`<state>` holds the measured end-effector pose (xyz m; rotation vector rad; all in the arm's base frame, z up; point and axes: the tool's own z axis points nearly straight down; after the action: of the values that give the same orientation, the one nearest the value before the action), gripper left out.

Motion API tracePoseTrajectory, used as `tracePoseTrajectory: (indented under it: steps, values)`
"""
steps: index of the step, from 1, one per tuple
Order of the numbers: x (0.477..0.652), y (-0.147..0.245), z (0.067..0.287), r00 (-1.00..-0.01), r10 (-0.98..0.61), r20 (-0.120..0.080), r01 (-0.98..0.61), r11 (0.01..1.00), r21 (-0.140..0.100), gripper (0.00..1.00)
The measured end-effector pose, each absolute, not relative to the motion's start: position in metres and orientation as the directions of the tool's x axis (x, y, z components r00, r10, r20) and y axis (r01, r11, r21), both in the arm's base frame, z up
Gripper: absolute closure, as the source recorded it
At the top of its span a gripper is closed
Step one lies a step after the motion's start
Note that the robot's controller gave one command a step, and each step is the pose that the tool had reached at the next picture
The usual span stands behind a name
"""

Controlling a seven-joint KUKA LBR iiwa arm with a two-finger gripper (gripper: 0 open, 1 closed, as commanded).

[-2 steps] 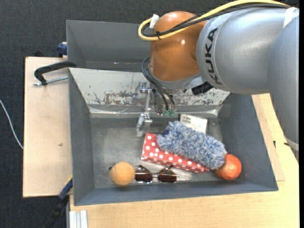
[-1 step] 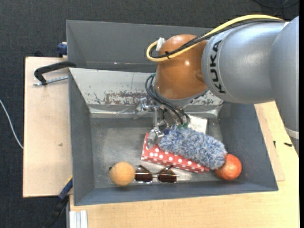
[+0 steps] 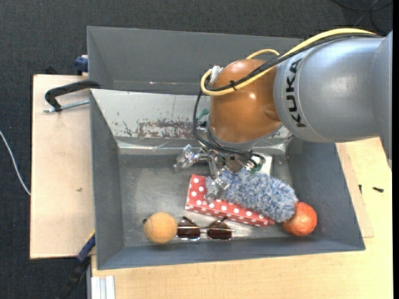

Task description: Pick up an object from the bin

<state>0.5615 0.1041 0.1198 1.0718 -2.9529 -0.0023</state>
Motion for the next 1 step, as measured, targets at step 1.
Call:
tracePoseTrajectory:
  steps: [1]
  values:
    - [0.5717,0.0937,0.1355,-0.671,-0.741,-0.007,-0.741,0.671,-0.004,0.00]
